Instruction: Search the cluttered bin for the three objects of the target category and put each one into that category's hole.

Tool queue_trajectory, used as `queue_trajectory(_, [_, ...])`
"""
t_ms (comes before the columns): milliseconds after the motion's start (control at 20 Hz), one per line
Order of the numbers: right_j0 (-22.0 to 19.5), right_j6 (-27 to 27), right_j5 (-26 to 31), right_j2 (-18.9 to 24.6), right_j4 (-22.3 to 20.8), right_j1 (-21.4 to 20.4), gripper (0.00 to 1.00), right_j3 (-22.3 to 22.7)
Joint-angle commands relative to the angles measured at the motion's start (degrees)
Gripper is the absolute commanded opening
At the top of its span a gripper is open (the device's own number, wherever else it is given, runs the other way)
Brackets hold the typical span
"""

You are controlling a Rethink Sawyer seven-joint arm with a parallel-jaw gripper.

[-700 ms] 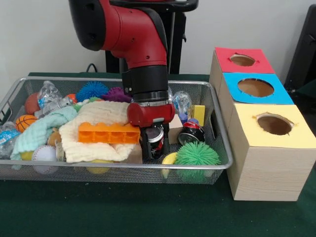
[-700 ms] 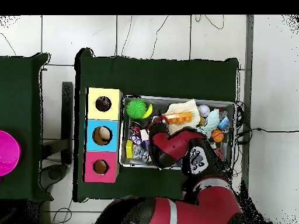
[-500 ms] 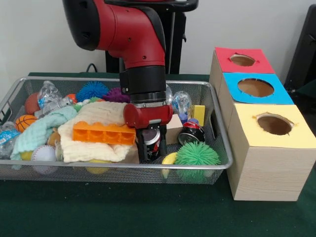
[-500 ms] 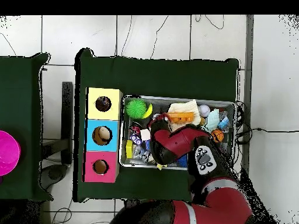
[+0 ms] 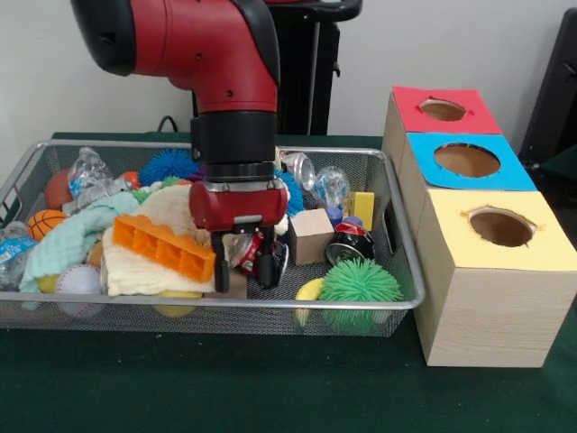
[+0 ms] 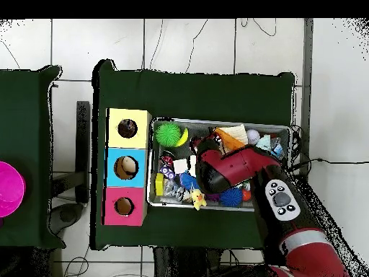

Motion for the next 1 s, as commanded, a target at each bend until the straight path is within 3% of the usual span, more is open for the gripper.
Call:
queue_trajectory(50, [-4.06, -16.54, 12.88, 7.92, -2.43, -3.96, 1.0, 2.93])
queue_trajectory(250, [-2.53, -15.73, 16.49, 8.15, -1.07, -5.77, 1.0, 2.84])
queue_trajectory(450, [-1.01, -14.37, 19.15, 7.88, -1.26, -3.93, 1.0, 0.94])
queue_trajectory(600, [-0.36, -11.48, 17.75, 7.05, -2.64, -1.11, 1.0, 0.0])
queue_trajectory(1000, [6.21, 0.36, 10.09, -0.89, -6.2, 3.52, 1.0, -0.98])
